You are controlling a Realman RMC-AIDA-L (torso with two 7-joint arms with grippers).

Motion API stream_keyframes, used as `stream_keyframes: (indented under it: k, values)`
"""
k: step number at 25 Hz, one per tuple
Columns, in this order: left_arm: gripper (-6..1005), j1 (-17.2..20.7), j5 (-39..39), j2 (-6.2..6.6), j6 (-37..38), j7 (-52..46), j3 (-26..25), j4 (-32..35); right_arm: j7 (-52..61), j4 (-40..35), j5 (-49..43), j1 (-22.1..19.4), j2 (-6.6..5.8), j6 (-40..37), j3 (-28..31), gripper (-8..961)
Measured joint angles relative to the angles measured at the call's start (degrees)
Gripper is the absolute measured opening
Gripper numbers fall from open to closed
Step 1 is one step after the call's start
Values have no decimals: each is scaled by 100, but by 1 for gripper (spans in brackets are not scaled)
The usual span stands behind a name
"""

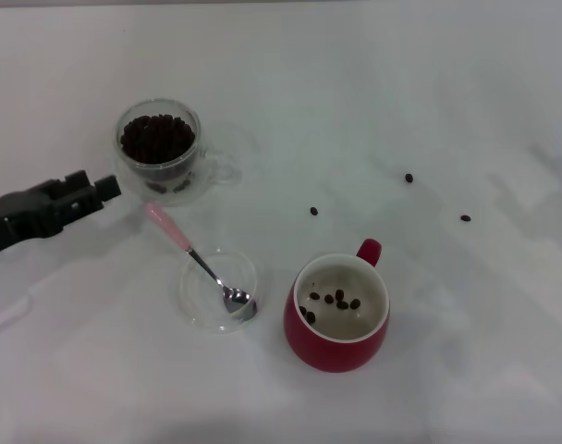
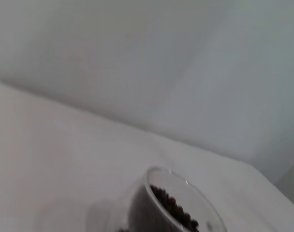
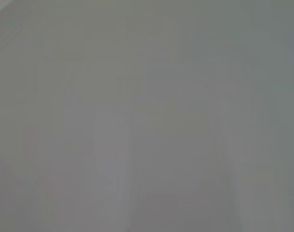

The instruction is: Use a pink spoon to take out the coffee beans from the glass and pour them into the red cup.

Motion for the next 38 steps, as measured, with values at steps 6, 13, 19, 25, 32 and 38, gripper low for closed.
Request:
stream_keyframes:
  k: [6, 13, 19, 25, 32, 38]
  values:
    - [725, 148, -30, -88, 164, 525, -43, 414, 1, 0, 15, -14, 0, -86, 38, 769]
    - [722, 504, -797, -191, 463, 1800, -50, 578, -33, 1, 23, -59, 4, -288, 53, 769]
    - [718, 837, -1672, -229, 464, 2828, -51, 522, -76, 31, 6, -70, 8, -389, 18, 769]
    - [715, 808, -2440, -220, 246, 3672, -50, 176, -317, 65, -6, -73, 9, -414, 18, 769]
    - [714, 458, -2742, -238, -361, 4186, -219, -99, -373, 9, -26, 20, 9, -81, -2, 769]
    - [715, 151, -2764, -244, -402, 4734, -766, -568, -493, -57, 9, 168, 10, 251, 15, 769]
